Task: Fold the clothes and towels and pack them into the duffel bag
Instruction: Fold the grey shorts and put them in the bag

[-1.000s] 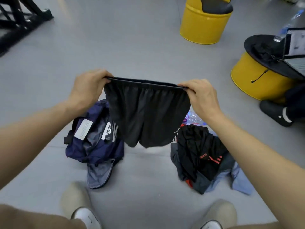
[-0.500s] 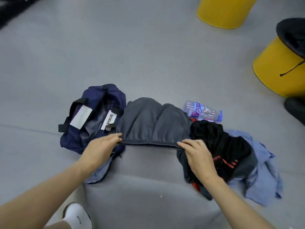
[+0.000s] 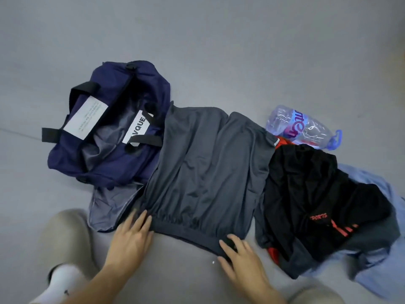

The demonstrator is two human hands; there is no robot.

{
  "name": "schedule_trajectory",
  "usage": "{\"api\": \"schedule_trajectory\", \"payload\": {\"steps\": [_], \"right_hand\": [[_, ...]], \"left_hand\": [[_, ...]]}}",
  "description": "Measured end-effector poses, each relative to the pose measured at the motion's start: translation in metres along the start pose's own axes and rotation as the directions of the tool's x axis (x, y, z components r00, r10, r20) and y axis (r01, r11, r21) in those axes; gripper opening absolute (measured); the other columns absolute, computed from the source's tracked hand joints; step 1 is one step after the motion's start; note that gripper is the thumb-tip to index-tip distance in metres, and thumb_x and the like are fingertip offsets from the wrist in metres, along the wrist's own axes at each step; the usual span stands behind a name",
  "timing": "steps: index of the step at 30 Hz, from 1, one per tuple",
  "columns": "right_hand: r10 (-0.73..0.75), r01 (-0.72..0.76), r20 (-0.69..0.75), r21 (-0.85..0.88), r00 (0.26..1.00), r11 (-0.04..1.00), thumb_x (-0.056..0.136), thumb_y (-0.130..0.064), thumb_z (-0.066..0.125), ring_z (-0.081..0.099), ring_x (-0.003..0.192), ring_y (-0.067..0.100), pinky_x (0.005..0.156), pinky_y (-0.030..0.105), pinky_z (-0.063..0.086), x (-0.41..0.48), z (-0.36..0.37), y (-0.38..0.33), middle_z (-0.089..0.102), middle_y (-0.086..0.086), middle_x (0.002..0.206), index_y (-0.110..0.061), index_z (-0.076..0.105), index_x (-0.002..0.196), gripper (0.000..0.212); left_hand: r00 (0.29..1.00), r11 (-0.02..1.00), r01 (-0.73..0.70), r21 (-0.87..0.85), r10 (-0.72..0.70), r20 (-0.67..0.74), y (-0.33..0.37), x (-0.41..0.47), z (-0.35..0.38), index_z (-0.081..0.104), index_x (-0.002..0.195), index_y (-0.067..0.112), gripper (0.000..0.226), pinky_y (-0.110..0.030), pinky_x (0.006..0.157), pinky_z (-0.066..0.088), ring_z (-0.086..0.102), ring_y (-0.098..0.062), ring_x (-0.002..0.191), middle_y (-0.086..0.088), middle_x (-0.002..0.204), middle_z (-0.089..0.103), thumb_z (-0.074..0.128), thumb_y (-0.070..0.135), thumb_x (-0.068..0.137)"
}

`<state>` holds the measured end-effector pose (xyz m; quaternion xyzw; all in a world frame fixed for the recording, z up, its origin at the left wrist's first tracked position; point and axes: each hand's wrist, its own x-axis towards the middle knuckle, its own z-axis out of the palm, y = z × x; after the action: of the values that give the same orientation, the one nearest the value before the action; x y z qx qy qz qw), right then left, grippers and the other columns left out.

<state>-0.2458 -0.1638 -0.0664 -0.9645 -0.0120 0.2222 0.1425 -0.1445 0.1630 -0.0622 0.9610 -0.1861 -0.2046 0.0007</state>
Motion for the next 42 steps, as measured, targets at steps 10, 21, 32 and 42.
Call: {"api": "schedule_trajectory", "payload": {"steps": [10,21,32,42], "right_hand": [[0.138,-0.17,-0.374,-0.054,0.917,0.984,0.103,-0.035,0.045,0.055,0.105,0.035,0.089,0.044,0.051,0.155,-0.145,0.059,0.054,0.007,0.141,-0.026,0.044,0.149,0.047],[0.492,-0.503,-0.111,-0.141,0.864,0.852,0.106,-0.045,0.024,0.033,0.133,0.037,0.106,0.049,0.031,0.204,-0.153,0.12,0.021,0.012,0.161,-0.039,0.008,0.158,0.054],[0.441,-0.451,-0.25,0.016,0.862,0.892,0.107,-0.029,0.029,0.012,0.149,0.032,0.111,0.055,0.027,0.189,-0.149,0.107,0.016,-0.009,0.165,-0.019,0.013,0.159,0.055],[0.397,-0.117,-0.33,0.624,0.856,0.773,0.092,-0.038,0.038,0.061,0.083,0.033,0.086,0.052,0.052,0.259,-0.18,0.0,0.057,0.0,0.073,-0.029,0.03,0.155,0.065]], "left_hand": [[0.984,0.95,-0.176,-0.26,0.164,-0.068,0.128,0.053,-0.029,0.046,0.146,0.035,0.058,-0.035,0.049,0.052,0.057,-0.022,0.082,0.006,0.112,0.057,0.065,0.028,0.093],[0.967,0.915,-0.124,-0.384,0.198,0.16,0.231,0.052,0.008,-0.028,0.149,0.046,0.083,-0.034,0.086,0.048,0.046,-0.022,0.114,0.0,0.133,0.038,0.04,0.047,0.102],[0.981,0.876,-0.056,-0.479,0.138,0.137,0.224,0.042,0.005,-0.036,0.139,0.045,0.092,-0.024,0.082,0.041,0.037,-0.01,0.097,0.01,0.124,0.039,0.043,0.018,0.101],[0.971,0.603,-0.034,-0.797,-0.17,-0.17,0.138,0.029,-0.024,0.022,0.154,0.052,0.086,-0.02,0.073,0.045,0.055,-0.007,0.086,0.016,0.099,0.051,0.056,0.002,0.092]]}}
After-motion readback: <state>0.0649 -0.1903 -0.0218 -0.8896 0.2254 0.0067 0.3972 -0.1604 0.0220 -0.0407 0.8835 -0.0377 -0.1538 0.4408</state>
